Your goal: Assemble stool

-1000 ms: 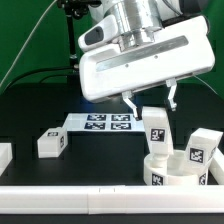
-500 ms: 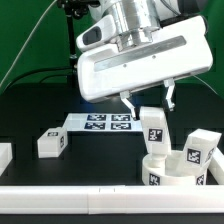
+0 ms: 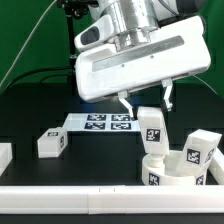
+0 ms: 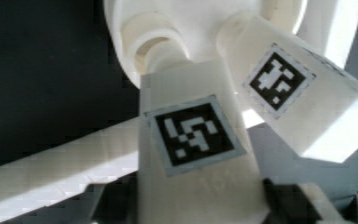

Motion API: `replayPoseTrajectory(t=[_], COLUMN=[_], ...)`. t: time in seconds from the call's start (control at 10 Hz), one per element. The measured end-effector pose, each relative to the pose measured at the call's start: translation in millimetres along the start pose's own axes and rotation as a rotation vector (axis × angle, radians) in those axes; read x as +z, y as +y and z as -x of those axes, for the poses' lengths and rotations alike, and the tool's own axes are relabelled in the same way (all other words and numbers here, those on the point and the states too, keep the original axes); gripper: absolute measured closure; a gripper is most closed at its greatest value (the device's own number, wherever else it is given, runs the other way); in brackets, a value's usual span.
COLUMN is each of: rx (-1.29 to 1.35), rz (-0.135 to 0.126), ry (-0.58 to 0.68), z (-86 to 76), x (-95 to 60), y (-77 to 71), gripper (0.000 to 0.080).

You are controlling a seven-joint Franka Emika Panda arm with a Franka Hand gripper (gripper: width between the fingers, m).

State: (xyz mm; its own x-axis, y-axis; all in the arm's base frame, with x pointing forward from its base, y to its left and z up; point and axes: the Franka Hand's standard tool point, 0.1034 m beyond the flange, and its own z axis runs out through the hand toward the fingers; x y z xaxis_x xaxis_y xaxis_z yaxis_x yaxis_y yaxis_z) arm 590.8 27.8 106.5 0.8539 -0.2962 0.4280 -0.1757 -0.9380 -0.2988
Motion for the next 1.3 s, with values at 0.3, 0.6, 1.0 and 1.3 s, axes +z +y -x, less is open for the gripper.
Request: replayPoseTrajectory(t=[0.3, 0.6, 1.0, 1.3], rx=[0.006, 0.013, 0.021, 0.02], rz=[0.001, -0.001, 0.005, 0.004], ry=[-0.008, -0.024, 0.041, 0.04], z=[4.2, 11.5, 6.8, 7.1], x=[3.9, 10.0, 13.6, 13.8], y=[2.8, 4.5, 5.5, 5.1], gripper=[0.0476, 0.0476, 0.0476, 0.0475])
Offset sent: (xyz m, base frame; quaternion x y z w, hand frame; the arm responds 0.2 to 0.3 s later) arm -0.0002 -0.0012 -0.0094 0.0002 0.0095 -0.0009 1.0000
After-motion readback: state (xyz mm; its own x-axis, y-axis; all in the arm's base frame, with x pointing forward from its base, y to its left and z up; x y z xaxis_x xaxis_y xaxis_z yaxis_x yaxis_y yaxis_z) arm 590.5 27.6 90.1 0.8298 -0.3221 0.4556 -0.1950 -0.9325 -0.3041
